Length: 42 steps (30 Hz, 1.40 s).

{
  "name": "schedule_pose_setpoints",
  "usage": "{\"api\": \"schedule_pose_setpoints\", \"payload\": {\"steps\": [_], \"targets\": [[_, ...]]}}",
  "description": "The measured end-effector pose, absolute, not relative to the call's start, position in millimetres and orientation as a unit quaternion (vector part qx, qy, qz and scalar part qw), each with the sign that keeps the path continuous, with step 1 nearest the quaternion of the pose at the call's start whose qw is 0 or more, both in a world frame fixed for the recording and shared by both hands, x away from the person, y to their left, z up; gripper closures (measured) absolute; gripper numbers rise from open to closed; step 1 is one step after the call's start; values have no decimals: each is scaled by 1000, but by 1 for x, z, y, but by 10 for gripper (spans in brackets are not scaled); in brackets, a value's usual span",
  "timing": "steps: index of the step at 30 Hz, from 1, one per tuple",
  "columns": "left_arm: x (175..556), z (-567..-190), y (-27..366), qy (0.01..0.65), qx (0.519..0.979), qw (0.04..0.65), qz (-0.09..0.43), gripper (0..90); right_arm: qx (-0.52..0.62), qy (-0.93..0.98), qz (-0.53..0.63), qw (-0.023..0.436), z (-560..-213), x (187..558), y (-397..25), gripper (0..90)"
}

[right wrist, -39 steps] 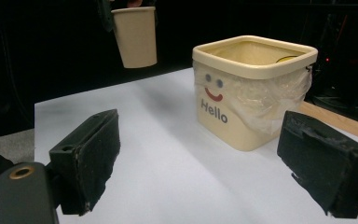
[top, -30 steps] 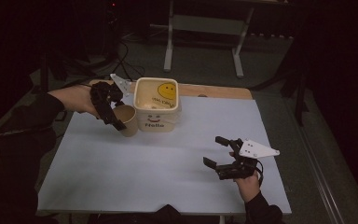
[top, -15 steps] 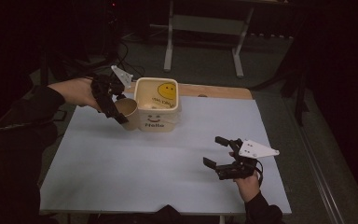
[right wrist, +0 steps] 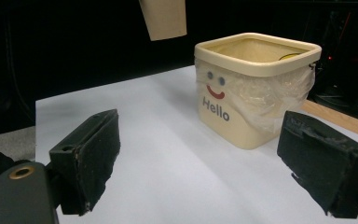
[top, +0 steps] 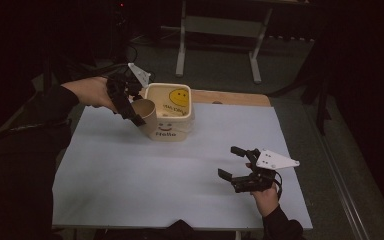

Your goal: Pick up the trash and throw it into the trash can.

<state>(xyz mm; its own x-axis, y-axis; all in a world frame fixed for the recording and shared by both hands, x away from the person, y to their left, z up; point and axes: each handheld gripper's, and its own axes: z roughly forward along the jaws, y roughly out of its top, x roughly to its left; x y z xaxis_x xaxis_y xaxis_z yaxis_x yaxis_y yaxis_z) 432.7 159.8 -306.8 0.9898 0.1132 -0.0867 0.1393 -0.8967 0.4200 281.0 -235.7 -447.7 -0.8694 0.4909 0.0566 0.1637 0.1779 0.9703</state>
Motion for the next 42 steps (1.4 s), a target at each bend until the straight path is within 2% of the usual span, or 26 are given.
{"api": "schedule_pose_setpoints", "payload": {"steps": [42], "targets": [[478,-291,144,91,967,239,-5,261,217,755,605,130,-449,282,-236,128]]}}
